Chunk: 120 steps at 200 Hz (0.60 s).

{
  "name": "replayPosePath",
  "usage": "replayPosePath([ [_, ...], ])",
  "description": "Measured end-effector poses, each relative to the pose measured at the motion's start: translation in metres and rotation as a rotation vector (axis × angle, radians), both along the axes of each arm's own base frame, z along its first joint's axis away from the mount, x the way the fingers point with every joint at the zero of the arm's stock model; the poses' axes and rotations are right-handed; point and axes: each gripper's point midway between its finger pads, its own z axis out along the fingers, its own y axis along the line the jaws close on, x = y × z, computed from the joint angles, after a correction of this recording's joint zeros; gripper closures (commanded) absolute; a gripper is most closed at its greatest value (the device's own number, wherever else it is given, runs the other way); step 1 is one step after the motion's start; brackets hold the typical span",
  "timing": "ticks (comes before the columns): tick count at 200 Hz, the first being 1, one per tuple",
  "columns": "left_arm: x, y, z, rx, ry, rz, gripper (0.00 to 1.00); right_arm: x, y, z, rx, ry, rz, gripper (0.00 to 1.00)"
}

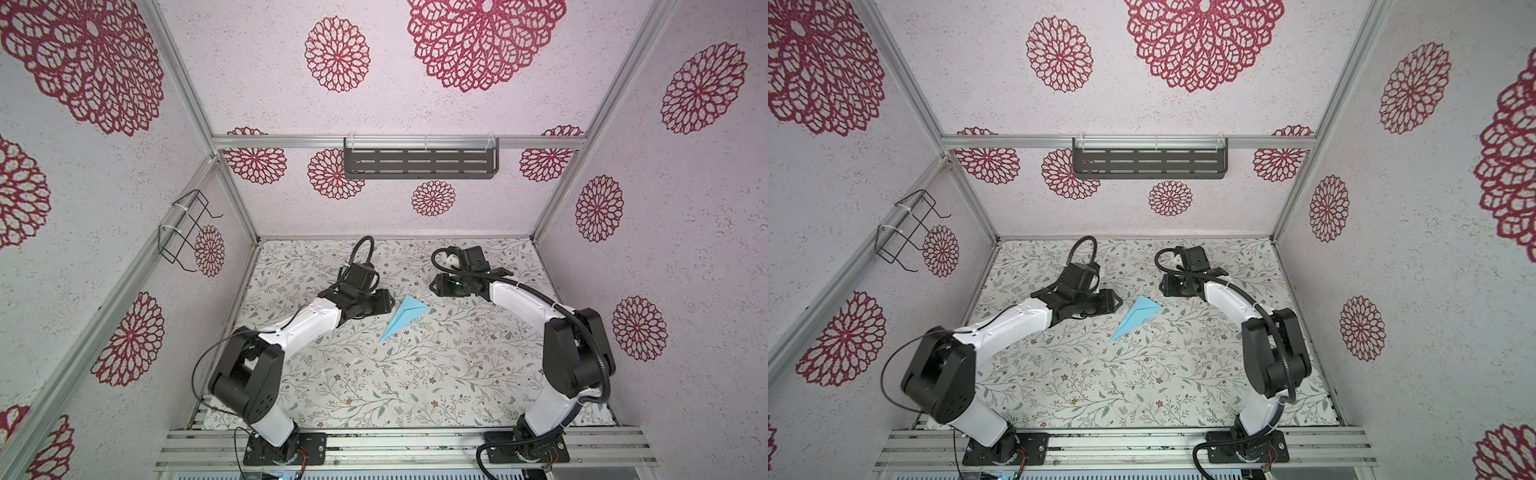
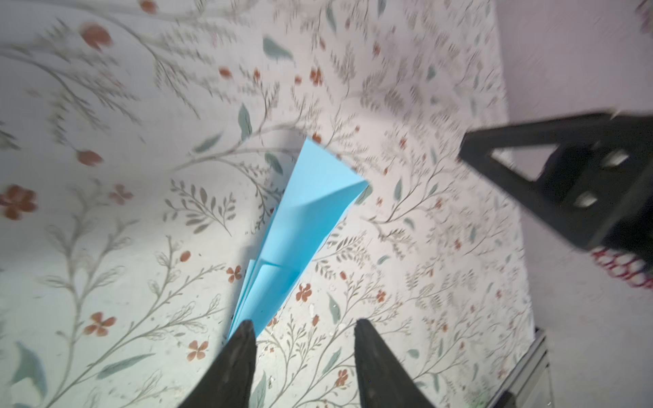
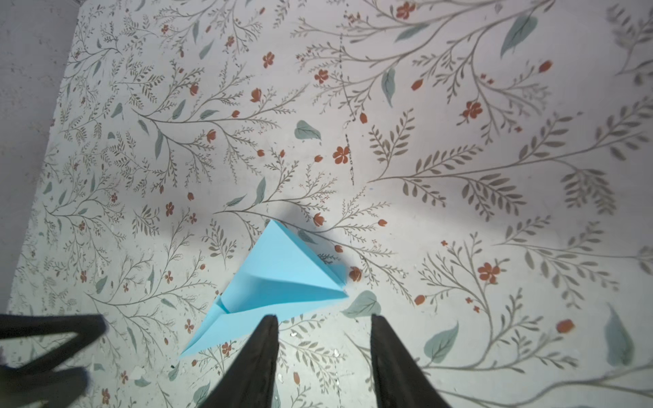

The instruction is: Fold a paper plane with a square sheet of paper (pick it up from the middle)

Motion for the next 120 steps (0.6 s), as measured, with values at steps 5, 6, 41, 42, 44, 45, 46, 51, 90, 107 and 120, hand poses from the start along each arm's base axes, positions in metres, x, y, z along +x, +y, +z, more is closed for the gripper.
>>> replayPosePath([
  [5, 0.002, 0.009, 0.008, 0.001, -0.026, 0.022, 0.38, -0.004, 0.002, 0.001, -0.004, 0.001, -0.009, 0.4],
  [6, 0.002, 0.01, 0.009, 0.0, -0.028, 0.025, 0.37, -0.005, 0.003, 0.001, -0.008, -0.001, -0.009, 0.39],
  [41, -0.001, 0.083, 0.025, 0.065, -0.109, 0.191, 0.24, -0.037, 0.024, -0.016, -0.064, 0.041, -0.057, 0.28],
  [42, -0.001, 0.084, 0.025, 0.066, -0.109, 0.192, 0.24, -0.038, 0.025, -0.016, -0.064, 0.042, -0.058, 0.28],
  [44, -0.002, 0.089, 0.025, 0.075, -0.111, 0.203, 0.23, -0.039, 0.026, -0.018, -0.066, 0.046, -0.065, 0.28],
  [45, -0.002, 0.09, 0.025, 0.077, -0.112, 0.207, 0.22, -0.041, 0.027, -0.019, -0.066, 0.048, -0.068, 0.28],
  [46, -0.003, 0.093, 0.025, 0.08, -0.112, 0.212, 0.21, -0.041, 0.028, -0.019, -0.067, 0.049, -0.069, 0.27],
  [51, -0.005, 0.104, 0.026, 0.094, -0.118, 0.236, 0.16, -0.046, 0.031, -0.022, -0.072, 0.057, -0.078, 0.27],
  [90, -0.025, 0.168, 0.052, 0.17, -0.207, 0.402, 0.02, -0.07, 0.059, -0.031, -0.032, 0.1, -0.19, 0.24],
  [107, -0.034, 0.179, 0.066, 0.172, -0.258, 0.436, 0.02, -0.07, 0.072, -0.032, 0.003, 0.115, -0.251, 0.24],
  [120, -0.038, 0.183, 0.073, 0.17, -0.28, 0.451, 0.03, -0.068, 0.082, -0.037, 0.025, 0.13, -0.298, 0.24],
])
